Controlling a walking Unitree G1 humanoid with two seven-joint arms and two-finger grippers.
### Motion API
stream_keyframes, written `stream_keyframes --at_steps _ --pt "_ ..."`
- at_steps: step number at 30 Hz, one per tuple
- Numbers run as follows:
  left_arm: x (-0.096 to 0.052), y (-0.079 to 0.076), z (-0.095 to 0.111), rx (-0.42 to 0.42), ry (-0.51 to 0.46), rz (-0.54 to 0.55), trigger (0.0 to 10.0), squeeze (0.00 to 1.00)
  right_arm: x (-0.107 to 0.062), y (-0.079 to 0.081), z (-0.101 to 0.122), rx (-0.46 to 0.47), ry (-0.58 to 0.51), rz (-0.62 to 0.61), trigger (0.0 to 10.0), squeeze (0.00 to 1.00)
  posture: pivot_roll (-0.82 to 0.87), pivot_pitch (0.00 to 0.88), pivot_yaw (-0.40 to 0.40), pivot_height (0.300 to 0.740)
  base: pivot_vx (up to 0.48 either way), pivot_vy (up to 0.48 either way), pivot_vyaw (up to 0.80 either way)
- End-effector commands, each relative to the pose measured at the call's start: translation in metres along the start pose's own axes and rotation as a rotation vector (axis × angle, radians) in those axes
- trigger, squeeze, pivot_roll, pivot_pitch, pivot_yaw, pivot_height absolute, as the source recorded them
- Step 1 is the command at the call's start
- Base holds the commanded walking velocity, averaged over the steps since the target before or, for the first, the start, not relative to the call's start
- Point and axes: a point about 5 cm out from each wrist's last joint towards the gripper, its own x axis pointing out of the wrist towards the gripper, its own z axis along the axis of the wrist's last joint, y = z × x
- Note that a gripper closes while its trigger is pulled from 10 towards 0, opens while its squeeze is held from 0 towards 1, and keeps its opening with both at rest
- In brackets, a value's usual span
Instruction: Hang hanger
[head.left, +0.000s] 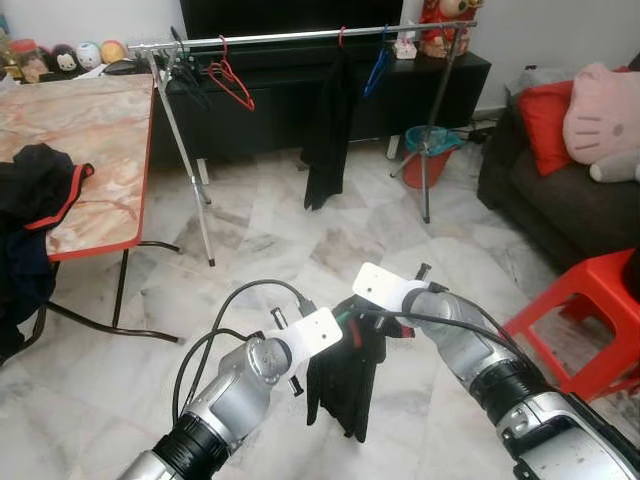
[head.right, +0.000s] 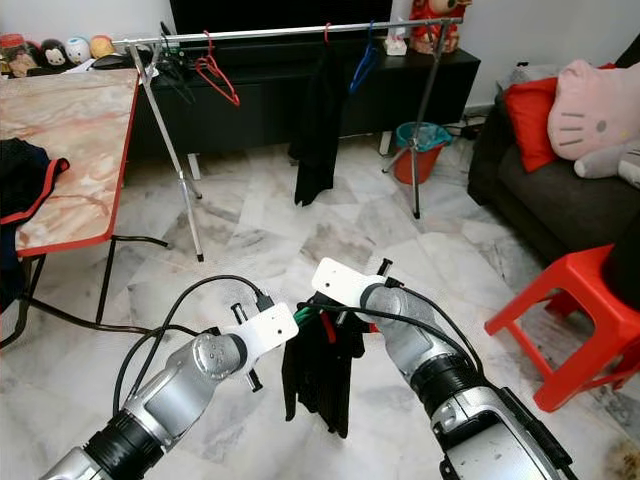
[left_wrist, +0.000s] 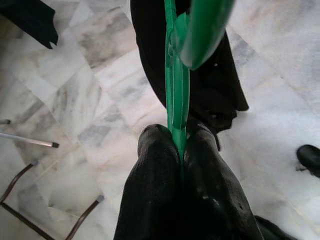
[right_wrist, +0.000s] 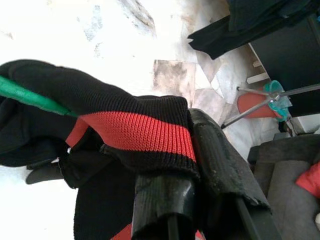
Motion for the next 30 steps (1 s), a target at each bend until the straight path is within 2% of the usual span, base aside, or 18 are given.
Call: stream_keyframes --at_steps 1,7,11,15,24,29,30 --pt "-0.002 -0.007 -0.052 -0.041 0.232 -0.041 10.0 0.0 -0.009 -0.043 0.013 0.064 -0.065 -0.138 10.0 0.0 0.1 0.0 -0.066 0.74 0.0 0.0 0.0" --pt "0.0 -0.013 -0.051 -0.003 0.239 -0.073 10.0 0.0 -0.009 -0.037 0.03 0.083 -0.146 -0.084 10.0 0.0 0.1 0.0 -0.067 0.74 0.0 0.0 0.0" --pt "0.003 -0.018 -0.047 0.047 0.247 -0.104 10.0 0.0 -0.015 -0.04 0.051 0.03 -0.223 -0.059 10.0 0.0 0.1 0.0 -0.067 0.74 0.0 0.0 0.0" --pt "0.005 -0.019 -0.049 0.048 0.259 -0.095 10.0 0.0 -0.021 -0.041 0.064 0.005 -0.273 -0.038 10.0 0.0 0.09 0.0 -0.065 0.74 0.0 0.0 0.0" --pt "0.006 -0.024 -0.053 0.086 0.279 -0.128 10.0 0.0 -0.034 -0.032 0.092 -0.107 -0.39 0.032 10.0 0.0 0.09 0.0 -0.066 0.74 0.0 0.0 0.0" --pt "0.006 -0.027 -0.053 0.093 0.279 -0.142 10.0 0.0 -0.041 -0.038 0.104 -0.119 -0.426 0.007 10.0 0.0 0.09 0.0 -0.067 0.74 0.0 0.0 0.0" --pt "0.007 -0.028 -0.053 0.096 0.275 -0.139 10.0 0.0 -0.045 -0.046 0.11 -0.1 -0.446 -0.029 10.0 0.0 0.09 0.0 -0.068 0.74 0.0 0.0 0.0"
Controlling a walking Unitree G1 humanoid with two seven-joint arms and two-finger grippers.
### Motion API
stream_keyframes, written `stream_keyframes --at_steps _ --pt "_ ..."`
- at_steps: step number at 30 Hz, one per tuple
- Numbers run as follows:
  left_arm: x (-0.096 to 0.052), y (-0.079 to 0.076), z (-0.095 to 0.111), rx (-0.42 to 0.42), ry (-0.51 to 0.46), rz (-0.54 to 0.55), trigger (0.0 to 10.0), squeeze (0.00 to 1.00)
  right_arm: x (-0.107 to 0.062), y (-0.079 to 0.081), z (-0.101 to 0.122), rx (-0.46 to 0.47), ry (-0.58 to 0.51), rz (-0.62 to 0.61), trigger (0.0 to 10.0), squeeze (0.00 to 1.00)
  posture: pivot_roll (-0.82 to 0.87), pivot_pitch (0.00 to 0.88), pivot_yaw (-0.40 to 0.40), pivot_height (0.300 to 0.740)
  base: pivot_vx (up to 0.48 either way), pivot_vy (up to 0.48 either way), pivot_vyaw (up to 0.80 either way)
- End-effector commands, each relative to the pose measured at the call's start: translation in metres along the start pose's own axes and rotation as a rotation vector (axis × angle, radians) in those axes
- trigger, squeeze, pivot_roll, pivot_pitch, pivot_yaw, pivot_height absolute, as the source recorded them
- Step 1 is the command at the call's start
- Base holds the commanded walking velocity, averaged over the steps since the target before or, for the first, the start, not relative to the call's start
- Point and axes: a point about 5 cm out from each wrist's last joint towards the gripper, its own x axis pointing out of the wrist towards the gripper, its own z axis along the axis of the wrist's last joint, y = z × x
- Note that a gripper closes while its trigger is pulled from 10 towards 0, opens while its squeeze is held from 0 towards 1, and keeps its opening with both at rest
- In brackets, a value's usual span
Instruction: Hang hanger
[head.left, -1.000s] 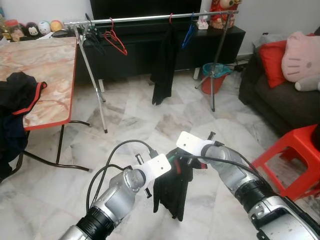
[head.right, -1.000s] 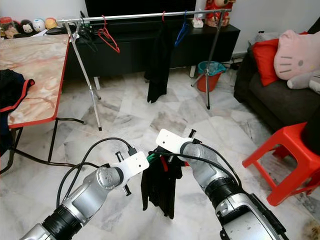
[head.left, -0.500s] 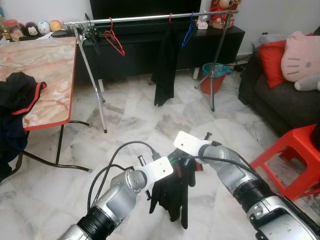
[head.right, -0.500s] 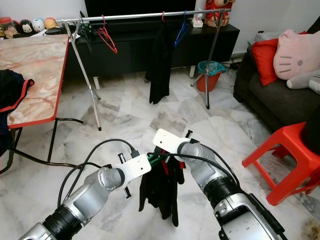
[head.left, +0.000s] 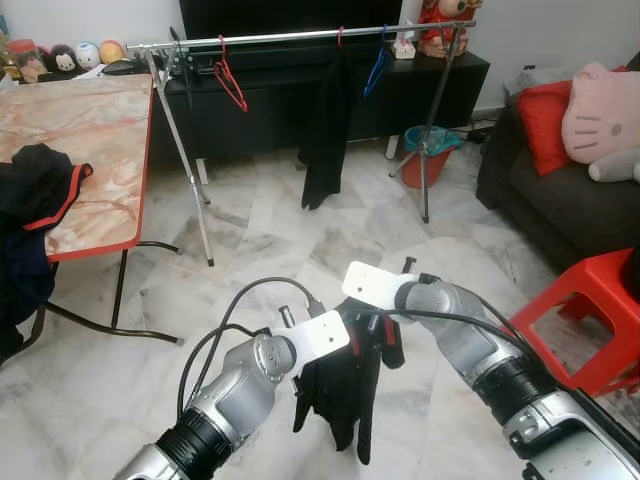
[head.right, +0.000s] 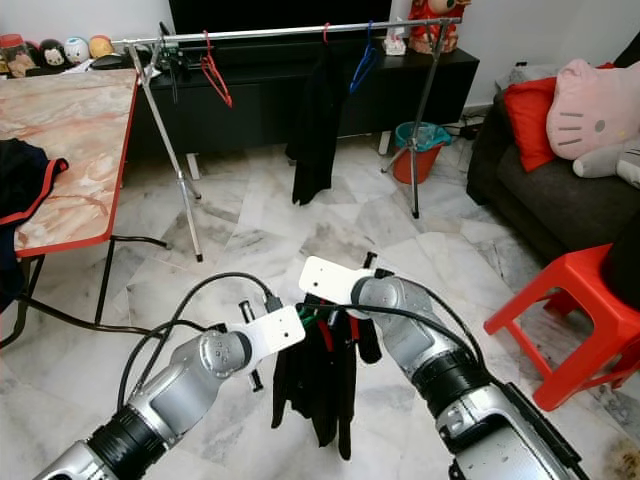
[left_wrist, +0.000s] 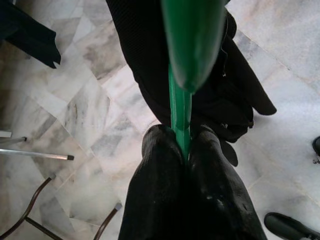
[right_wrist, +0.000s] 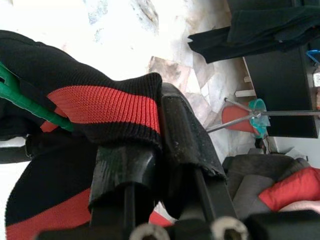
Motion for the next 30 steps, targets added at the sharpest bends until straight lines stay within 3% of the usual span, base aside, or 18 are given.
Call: stream_keyframes --at_steps 1,5,7,9,15,23,30 --pt "0.006 -0.033 -0.059 -0.014 0.274 -0.124 10.0 0.0 -0.03 -0.045 0.077 -0.051 -0.334 -0.169 10.0 0.0 0.09 0.0 -0.068 0.74 0.0 0.0 0.0" --pt "0.008 -0.024 -0.055 -0.047 0.246 -0.037 10.0 0.0 -0.027 -0.051 0.069 -0.027 -0.294 -0.205 10.0 0.0 0.08 0.0 -0.072 0.74 0.0 0.0 0.0" --pt "0.007 -0.016 -0.053 -0.079 0.221 0.023 10.0 0.0 -0.021 -0.049 0.055 -0.018 -0.235 -0.215 10.0 0.0 0.09 0.0 -0.075 0.74 0.0 0.0 0.0" --pt "0.003 -0.004 -0.053 -0.117 0.194 0.085 10.0 0.0 -0.012 -0.044 0.027 0.048 -0.125 -0.252 10.0 0.0 0.09 0.0 -0.075 0.74 0.0 0.0 0.0" --pt "-0.006 -0.005 -0.067 -0.092 0.252 0.05 10.0 0.0 -0.005 -0.037 -0.003 0.115 -0.018 -0.284 10.0 0.0 0.1 0.0 -0.07 0.74 0.0 0.0 0.0" --pt "-0.011 -0.006 -0.076 -0.067 0.305 0.038 10.0 0.0 -0.002 -0.037 -0.01 0.143 0.005 -0.318 10.0 0.0 0.1 0.0 -0.068 0.74 0.0 0.0 0.0" --pt "-0.013 -0.007 -0.077 0.064 0.351 -0.024 10.0 0.0 0.001 -0.038 -0.01 0.123 0.01 -0.32 10.0 0.0 0.11 0.0 -0.064 0.74 0.0 0.0 0.0"
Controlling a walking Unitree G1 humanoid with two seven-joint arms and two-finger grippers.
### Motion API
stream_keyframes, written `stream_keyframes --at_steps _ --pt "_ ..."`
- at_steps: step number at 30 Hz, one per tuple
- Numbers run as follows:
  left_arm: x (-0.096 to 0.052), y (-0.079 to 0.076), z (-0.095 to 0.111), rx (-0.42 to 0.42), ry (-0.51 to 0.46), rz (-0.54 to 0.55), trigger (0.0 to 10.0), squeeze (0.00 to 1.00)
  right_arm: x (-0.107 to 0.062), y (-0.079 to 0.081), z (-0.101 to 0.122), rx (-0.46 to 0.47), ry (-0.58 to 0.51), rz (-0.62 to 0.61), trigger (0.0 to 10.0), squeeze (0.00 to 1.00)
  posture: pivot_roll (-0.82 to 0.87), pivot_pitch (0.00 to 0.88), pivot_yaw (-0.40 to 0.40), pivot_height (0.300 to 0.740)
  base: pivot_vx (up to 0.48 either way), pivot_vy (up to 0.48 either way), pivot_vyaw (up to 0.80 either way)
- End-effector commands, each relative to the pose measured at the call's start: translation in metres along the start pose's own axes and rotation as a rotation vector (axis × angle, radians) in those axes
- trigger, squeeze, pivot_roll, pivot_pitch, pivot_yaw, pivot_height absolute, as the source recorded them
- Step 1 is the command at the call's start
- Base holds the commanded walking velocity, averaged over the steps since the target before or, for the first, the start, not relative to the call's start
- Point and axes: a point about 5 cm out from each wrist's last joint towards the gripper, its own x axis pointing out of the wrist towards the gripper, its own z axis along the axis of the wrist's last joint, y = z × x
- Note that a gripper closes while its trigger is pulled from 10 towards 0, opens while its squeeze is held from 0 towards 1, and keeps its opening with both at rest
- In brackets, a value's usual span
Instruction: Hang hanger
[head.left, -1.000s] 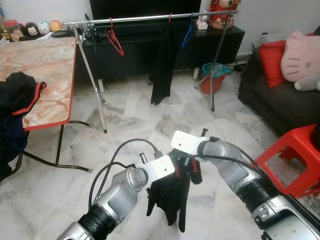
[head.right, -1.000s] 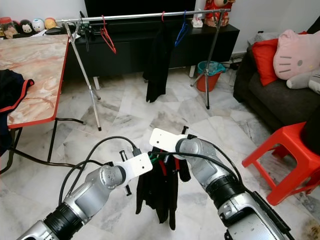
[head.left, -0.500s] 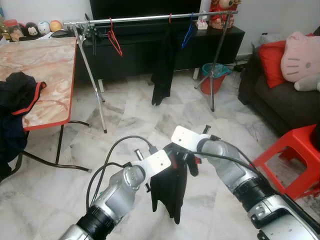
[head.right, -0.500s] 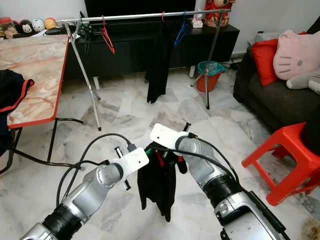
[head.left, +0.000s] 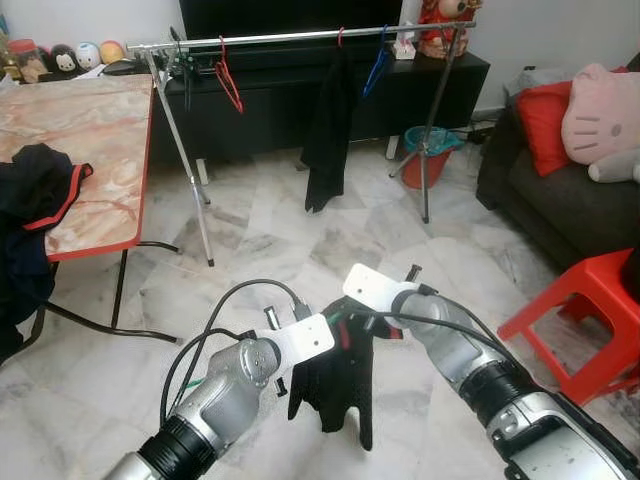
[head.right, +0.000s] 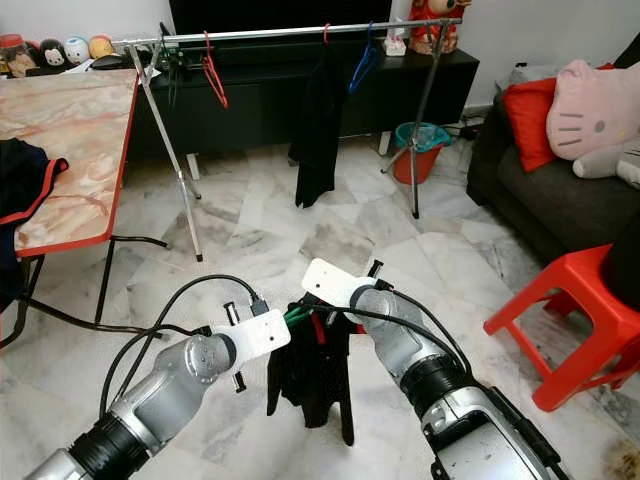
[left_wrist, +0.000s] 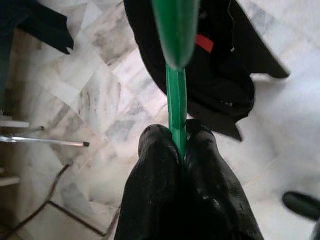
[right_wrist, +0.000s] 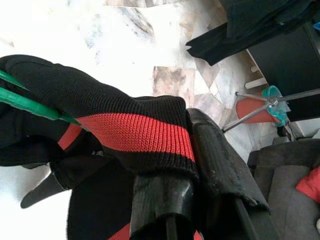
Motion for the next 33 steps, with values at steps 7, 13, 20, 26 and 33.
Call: stream_keyframes --at_steps 7,13,20,26,33 --pt "-0.008 -0.009 -0.063 0.004 0.3 -0.048 10.0 0.0 -0.009 -0.054 0.005 0.02 -0.028 -0.205 10.0 0.0 0.11 0.0 -0.063 0.74 0.0 0.0 0.0" --pt "-0.017 0.0 -0.064 -0.045 0.278 -0.013 10.0 0.0 -0.008 -0.052 -0.008 0.02 0.014 -0.216 10.0 0.0 0.11 0.0 -0.065 0.74 0.0 0.0 0.0" --pt "-0.021 -0.009 -0.061 -0.137 0.242 -0.08 10.0 0.0 -0.006 -0.05 -0.014 0.093 0.027 -0.251 10.0 0.0 0.11 0.0 -0.065 0.74 0.0 0.0 0.0" --pt "-0.03 -0.014 -0.071 -0.131 0.246 -0.113 10.0 0.0 -0.006 -0.05 -0.032 0.183 0.076 -0.311 10.0 0.0 0.12 0.0 -0.067 0.74 0.0 0.0 0.0" --pt "-0.037 -0.017 -0.079 -0.077 0.252 -0.168 10.0 0.0 -0.006 -0.047 -0.041 0.226 0.101 -0.342 10.0 0.0 0.12 0.0 -0.068 0.74 0.0 0.0 0.0"
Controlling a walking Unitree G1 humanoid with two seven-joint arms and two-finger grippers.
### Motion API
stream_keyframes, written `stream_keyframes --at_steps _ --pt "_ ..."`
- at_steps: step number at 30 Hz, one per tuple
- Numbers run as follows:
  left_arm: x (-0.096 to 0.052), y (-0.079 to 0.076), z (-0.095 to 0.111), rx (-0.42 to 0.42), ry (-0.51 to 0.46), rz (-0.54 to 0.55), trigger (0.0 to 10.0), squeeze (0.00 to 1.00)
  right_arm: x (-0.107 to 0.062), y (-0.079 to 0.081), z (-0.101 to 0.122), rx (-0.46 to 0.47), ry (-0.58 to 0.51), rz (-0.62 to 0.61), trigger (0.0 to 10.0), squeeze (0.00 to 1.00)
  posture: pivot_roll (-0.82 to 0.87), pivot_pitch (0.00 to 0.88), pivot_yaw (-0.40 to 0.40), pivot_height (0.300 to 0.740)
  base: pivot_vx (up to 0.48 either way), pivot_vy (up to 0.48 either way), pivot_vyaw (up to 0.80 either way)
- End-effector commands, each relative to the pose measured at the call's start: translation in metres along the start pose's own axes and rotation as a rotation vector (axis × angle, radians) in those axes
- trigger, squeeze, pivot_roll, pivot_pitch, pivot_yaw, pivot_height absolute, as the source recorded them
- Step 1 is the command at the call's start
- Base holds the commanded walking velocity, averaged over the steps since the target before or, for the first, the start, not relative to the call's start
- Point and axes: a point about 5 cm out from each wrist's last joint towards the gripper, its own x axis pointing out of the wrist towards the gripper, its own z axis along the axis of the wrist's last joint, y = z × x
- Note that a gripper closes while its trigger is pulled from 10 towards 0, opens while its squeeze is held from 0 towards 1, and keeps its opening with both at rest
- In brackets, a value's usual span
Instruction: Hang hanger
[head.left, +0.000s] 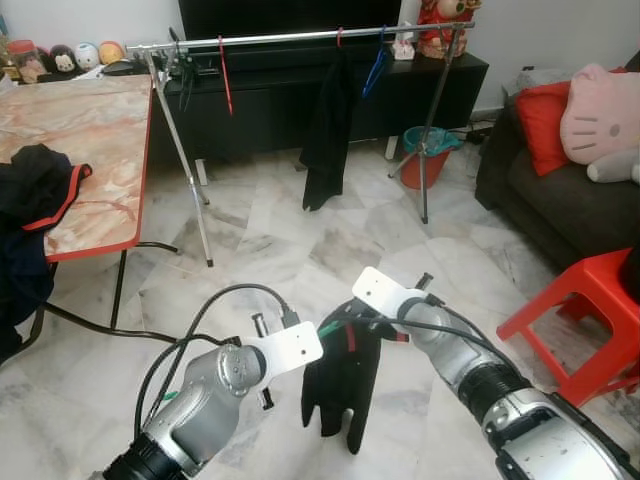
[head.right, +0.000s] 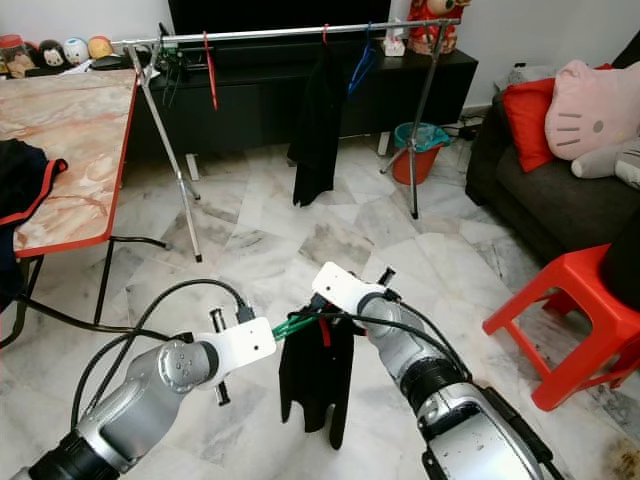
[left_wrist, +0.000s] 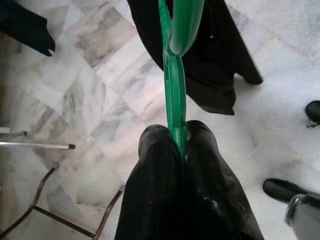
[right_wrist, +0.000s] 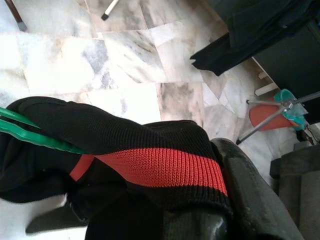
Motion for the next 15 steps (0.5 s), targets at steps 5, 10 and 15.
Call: stream_keyframes --at_steps 5,10,15 --pt "-0.003 -0.025 -0.056 -0.023 0.234 -0.153 10.0 0.0 -0.006 -0.06 -0.011 0.156 0.026 -0.242 10.0 0.0 0.12 0.0 -0.069 0.74 0.0 0.0 0.0" --pt "0.005 -0.03 -0.049 -0.022 0.224 -0.162 10.0 0.0 -0.006 -0.068 0.006 0.203 -0.048 -0.266 10.0 0.0 0.11 0.0 -0.069 0.74 0.0 0.0 0.0" --pt "0.011 -0.031 -0.046 -0.048 0.219 -0.148 10.0 0.0 -0.006 -0.072 0.015 0.214 -0.079 -0.264 10.0 0.0 0.11 0.0 -0.07 0.74 0.0 0.0 0.0"
